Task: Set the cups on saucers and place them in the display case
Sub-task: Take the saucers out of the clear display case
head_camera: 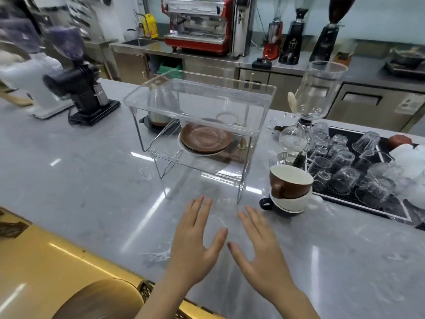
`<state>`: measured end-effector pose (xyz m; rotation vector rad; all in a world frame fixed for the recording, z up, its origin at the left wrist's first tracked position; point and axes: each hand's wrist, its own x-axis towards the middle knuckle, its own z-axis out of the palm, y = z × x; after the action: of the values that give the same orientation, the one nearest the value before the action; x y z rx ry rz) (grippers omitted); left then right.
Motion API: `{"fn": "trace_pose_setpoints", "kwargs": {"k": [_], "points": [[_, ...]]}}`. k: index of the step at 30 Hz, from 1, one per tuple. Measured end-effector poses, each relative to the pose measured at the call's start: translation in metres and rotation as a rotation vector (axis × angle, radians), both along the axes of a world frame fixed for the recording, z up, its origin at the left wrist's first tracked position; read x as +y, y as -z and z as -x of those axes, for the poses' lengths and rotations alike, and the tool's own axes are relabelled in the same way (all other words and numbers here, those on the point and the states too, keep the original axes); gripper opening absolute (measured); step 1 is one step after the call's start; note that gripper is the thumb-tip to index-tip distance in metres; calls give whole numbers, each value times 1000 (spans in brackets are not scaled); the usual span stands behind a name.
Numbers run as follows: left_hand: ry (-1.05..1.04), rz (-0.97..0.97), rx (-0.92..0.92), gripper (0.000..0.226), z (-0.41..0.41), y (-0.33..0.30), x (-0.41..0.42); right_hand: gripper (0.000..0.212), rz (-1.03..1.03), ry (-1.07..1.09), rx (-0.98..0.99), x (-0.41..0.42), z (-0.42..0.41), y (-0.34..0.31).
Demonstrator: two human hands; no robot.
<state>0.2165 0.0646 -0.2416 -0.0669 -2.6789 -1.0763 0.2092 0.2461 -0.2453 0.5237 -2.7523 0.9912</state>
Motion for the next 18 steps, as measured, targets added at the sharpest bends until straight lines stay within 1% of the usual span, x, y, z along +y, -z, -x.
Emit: {"fn": "trace_pose_setpoints", "kwargs": {"k": [7,14,18], "points": [[-20,-78,30,77,23,-14,-46,63,87,-55,20,-63,13,-15],[-13,-129,92,75,56,-24,-82,56,188,1,-37,-102,42,-41],[7,-196,114,74,77,-34,-93,60,243,108,-53,-116,66,-58]]}}
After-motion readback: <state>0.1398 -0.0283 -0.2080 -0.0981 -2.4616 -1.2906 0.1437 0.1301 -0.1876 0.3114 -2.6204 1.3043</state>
